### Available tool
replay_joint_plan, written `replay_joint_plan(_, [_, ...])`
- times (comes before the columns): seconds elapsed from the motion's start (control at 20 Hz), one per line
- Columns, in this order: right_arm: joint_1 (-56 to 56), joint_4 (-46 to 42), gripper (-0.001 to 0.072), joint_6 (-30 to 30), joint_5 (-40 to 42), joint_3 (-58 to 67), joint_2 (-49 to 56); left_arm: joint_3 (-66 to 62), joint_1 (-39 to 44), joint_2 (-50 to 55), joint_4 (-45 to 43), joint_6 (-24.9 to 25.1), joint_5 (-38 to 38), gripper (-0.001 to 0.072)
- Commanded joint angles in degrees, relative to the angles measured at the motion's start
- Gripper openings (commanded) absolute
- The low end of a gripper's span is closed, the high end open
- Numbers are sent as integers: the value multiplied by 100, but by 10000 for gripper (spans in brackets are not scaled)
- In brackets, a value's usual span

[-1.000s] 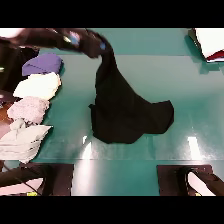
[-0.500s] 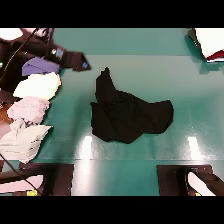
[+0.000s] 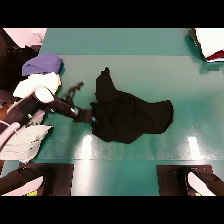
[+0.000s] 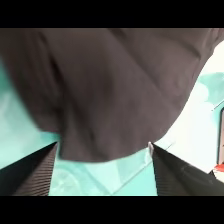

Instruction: Fold the shirts.

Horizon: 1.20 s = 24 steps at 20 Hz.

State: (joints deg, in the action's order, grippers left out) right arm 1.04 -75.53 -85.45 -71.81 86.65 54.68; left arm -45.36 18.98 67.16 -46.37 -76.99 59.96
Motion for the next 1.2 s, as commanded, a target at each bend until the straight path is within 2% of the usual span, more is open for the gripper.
replay_joint_plan(0.0, [4,105,21,-4,92,-345,-2,756,704,-72,323,24,-1266,661])
replay_joint_plan(0.15, [4,107,21,-4,92,-391,0,756,1034,46,374,-122,-1657,660])
replay_joint_plan(0.2, [4,107,21,-4,111,-391,-2,756,1073,98,431,-157,-1692,579])
replay_joint_plan(0.25, [4,107,22,-4,107,-391,-2,756,1073,125,520,-166,-1694,354])
replay_joint_plan(0.3, [4,107,21,-4,72,-391,-2,737,1073,118,527,-166,-1709,97])
replay_joint_plan(0.35, [4,164,22,-4,7,-391,0,660,1047,103,503,-151,-1674,23])
replay_joint_plan(0.45, [4,533,22,-2,-267,-391,0,275,778,26,407,-149,-1259,24])
replay_joint_plan(0.65, [245,857,25,-2,-726,-850,-109,-1110,-164,-398,-415,-149,-269,24])
replay_joint_plan(0.7, [400,857,141,-2,-734,-1165,-144,-1453,-385,-494,-573,-149,-42,25])
replay_joint_plan(0.75, [575,859,374,-7,-750,-1488,-146,-1716,-551,-553,-697,-146,116,25])
replay_joint_plan(0.8, [796,857,529,-4,-745,-1886,-146,-1941,-675,-564,-802,-142,262,25])
replay_joint_plan(0.85, [813,857,533,-4,-741,-1917,-146,-1969,-688,-564,-811,-144,282,25])
replay_joint_plan(0.9, [1276,855,533,-2,-592,-2780,-24,-2177,-767,-564,-1108,-142,433,25])
replay_joint_plan(1.0, [1558,857,533,-2,-529,-3348,299,-2170,-767,-562,-1316,-149,457,25])
replay_joint_plan(1.15, [1952,1187,533,116,50,-3856,925,-2170,-767,-562,-1349,-151,549,25])
